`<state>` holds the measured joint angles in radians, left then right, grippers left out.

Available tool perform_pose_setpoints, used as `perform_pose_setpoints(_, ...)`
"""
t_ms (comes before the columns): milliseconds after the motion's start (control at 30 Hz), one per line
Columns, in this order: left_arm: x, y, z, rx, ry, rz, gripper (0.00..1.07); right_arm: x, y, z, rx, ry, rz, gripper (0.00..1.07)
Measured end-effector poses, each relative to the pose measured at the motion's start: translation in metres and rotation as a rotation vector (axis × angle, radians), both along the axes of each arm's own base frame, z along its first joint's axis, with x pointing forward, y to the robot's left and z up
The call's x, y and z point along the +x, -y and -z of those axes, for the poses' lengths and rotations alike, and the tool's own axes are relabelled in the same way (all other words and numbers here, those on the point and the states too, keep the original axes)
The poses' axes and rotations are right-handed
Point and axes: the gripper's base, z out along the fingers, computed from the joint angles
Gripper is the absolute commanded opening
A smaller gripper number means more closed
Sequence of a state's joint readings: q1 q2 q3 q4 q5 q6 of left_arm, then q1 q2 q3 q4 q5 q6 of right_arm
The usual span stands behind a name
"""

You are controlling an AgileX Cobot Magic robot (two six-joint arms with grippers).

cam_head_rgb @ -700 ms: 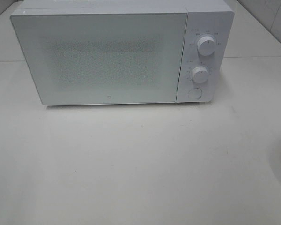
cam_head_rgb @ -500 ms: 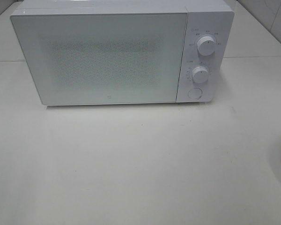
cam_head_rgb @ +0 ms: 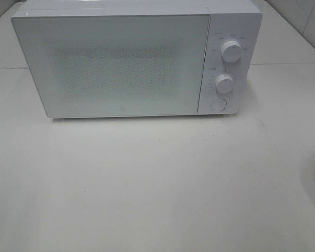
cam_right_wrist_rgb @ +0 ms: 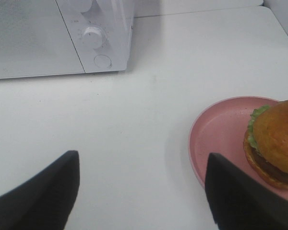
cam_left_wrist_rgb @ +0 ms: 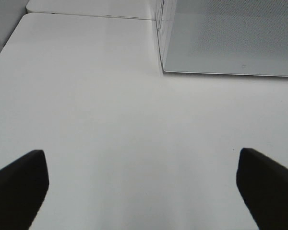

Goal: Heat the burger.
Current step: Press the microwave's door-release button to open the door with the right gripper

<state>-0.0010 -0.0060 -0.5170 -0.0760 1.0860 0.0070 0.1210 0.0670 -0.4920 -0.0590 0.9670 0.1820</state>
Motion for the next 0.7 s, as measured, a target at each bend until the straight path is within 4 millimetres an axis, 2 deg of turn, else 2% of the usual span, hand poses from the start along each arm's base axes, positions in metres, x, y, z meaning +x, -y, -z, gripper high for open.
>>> perform_pose_setpoints(333,0.000,0.000,0.000,0.000,0.000,0.000,1.00,0.026,-0.002,0.004,-0.037,-0.158,0.008,0.71)
perform_pose_setpoints(567,0.000,0.000,0.000,0.000,0.000,0.000,1.00,0.054,-0.005,0.012,-0.060,-0.340,0.006,0.71)
perform_pose_setpoints(700,0.000,0.000,0.000,0.000,0.000,0.000,1.00,0.066,-0.007,0.010,-0.063,-0.352,0.004,0.71)
